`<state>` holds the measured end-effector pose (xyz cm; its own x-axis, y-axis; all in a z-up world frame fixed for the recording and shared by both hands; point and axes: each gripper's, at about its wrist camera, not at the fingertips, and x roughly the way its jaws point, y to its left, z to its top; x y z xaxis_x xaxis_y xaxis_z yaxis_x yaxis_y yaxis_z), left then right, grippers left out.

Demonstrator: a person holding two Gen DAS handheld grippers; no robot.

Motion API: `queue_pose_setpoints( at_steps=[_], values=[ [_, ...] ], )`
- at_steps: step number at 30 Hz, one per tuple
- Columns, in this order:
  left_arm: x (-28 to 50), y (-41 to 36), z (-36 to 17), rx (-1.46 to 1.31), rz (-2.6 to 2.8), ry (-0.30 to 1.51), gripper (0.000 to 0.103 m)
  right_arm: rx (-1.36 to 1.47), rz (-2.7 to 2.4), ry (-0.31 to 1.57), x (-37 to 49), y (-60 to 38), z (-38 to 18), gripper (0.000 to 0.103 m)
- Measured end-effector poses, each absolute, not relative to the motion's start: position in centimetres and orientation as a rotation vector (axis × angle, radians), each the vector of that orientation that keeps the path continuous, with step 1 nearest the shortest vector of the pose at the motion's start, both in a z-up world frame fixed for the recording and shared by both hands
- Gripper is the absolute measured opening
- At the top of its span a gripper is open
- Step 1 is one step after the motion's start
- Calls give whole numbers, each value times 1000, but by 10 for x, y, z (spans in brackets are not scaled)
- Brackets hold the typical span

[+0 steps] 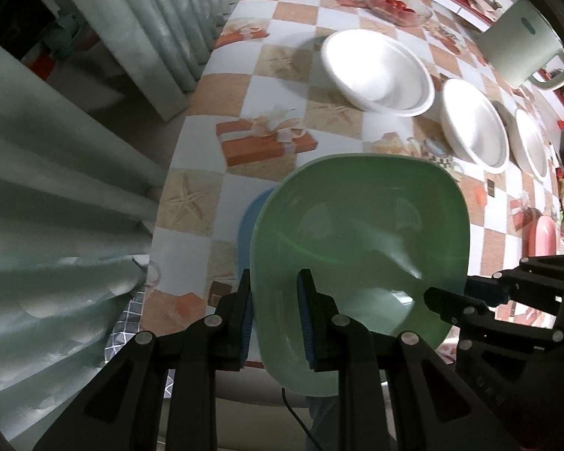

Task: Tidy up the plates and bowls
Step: 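Lift the green plate with both grippers and carry it over the blue plate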

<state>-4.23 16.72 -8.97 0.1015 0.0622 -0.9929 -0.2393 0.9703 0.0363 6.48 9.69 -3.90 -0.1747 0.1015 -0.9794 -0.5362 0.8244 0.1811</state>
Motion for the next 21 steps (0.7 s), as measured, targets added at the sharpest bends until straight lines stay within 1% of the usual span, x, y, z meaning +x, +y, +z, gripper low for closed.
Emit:
queue_pose_setpoints(
  at_steps=[7,21],
  values=[
    [-41,180,-100,-150,237,1477,23,-363,600,1692,54,113,-68,17],
    [-39,183,-126,-169,221,1545,23,-382,564,1741,39,112,-115,17]
  ],
)
